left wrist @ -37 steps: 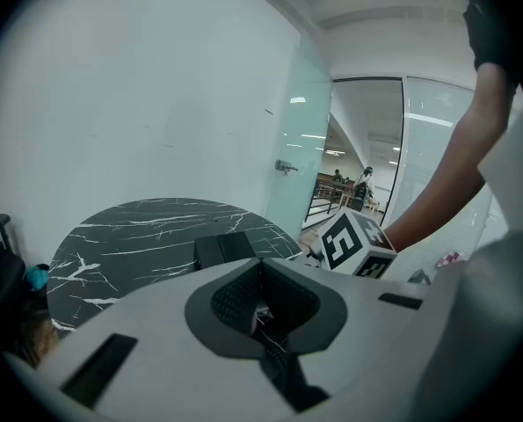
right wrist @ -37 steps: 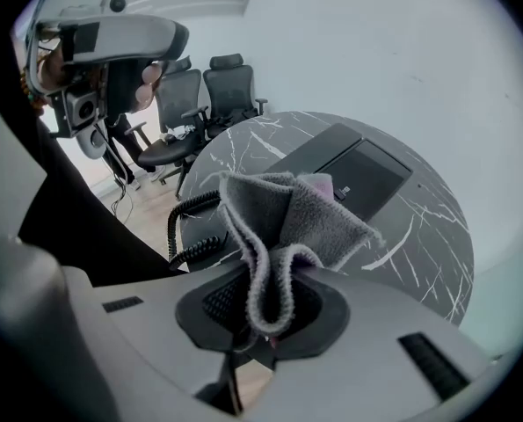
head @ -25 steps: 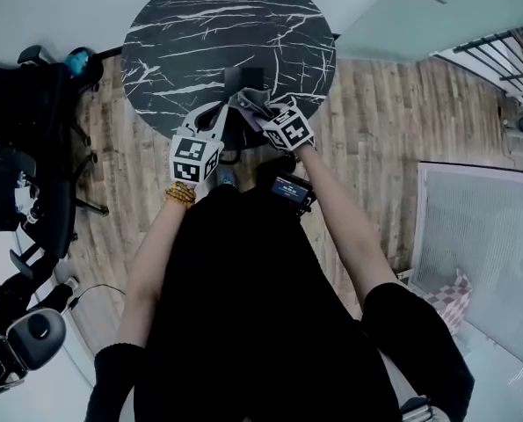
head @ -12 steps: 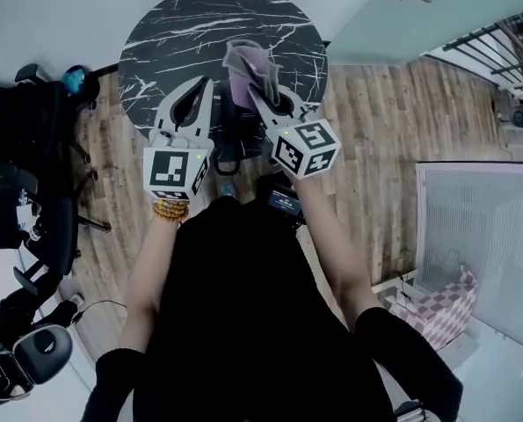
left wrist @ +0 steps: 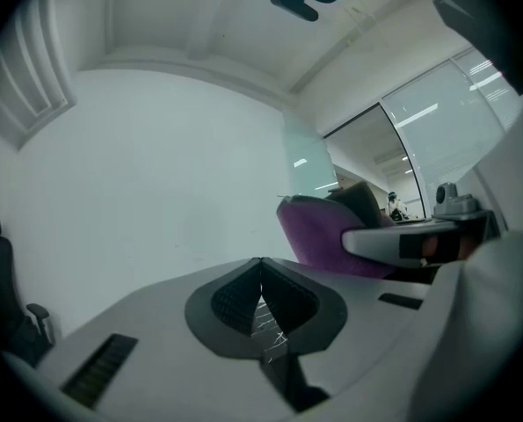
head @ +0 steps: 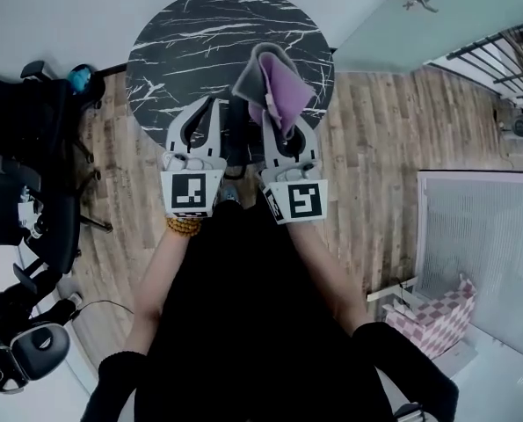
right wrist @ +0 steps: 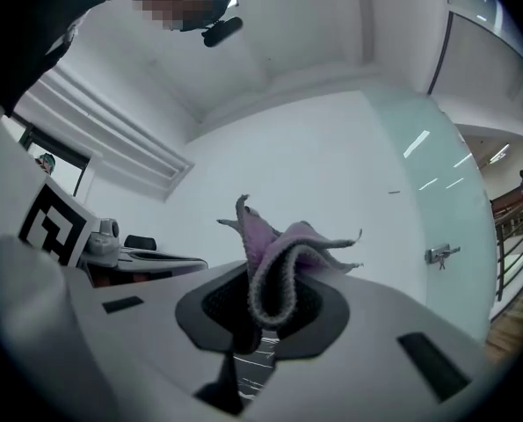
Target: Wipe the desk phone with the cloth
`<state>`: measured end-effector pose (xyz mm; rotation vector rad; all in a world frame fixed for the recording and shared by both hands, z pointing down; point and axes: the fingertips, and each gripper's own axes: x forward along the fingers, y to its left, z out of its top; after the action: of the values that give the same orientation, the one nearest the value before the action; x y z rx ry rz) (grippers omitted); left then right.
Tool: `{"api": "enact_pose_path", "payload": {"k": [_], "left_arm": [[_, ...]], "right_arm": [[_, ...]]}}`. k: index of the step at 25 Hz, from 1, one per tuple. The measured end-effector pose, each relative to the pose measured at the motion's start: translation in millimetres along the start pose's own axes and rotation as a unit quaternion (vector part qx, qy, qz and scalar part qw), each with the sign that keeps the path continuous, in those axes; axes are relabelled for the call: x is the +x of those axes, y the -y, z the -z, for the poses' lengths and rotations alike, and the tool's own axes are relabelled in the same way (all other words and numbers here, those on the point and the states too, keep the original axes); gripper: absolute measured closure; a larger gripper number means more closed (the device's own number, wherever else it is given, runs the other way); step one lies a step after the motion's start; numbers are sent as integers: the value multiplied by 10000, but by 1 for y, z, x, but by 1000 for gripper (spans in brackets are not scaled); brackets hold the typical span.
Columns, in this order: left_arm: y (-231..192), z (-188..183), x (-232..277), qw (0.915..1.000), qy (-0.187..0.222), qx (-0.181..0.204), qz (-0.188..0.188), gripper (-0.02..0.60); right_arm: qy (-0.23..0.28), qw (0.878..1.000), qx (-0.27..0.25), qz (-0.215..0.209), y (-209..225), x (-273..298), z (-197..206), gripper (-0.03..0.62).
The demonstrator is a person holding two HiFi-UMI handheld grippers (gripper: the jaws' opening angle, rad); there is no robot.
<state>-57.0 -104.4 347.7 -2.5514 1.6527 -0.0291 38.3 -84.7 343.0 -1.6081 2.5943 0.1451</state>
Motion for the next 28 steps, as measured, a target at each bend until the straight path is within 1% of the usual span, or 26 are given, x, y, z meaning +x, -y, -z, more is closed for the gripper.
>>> {"api": "enact_pose_path", "payload": {"k": [3, 8, 13, 18, 28], "left_arm": [[1, 8, -2, 10000, -74, -29, 16, 569], [-6, 8, -6, 9999, -57, -53, -96, 569], [-7, 12, -8, 9999, -104, -47, -121, 568], [-1, 12, -5, 9999, -99, -29, -45, 569], [11, 12, -4, 9999, -107, -43, 98, 569]], "right_arm": [[-83, 9999, -79, 36, -1, -5, 5, 540], [-187, 9998, -82, -85, -6, -6, 12, 540], [-206, 9996, -88, -199, -7, -6, 12, 540], [-166, 9998, -10, -133, 5, -9, 8, 540], [-193, 9996, -8, -183, 4, -13, 8, 540]]}}
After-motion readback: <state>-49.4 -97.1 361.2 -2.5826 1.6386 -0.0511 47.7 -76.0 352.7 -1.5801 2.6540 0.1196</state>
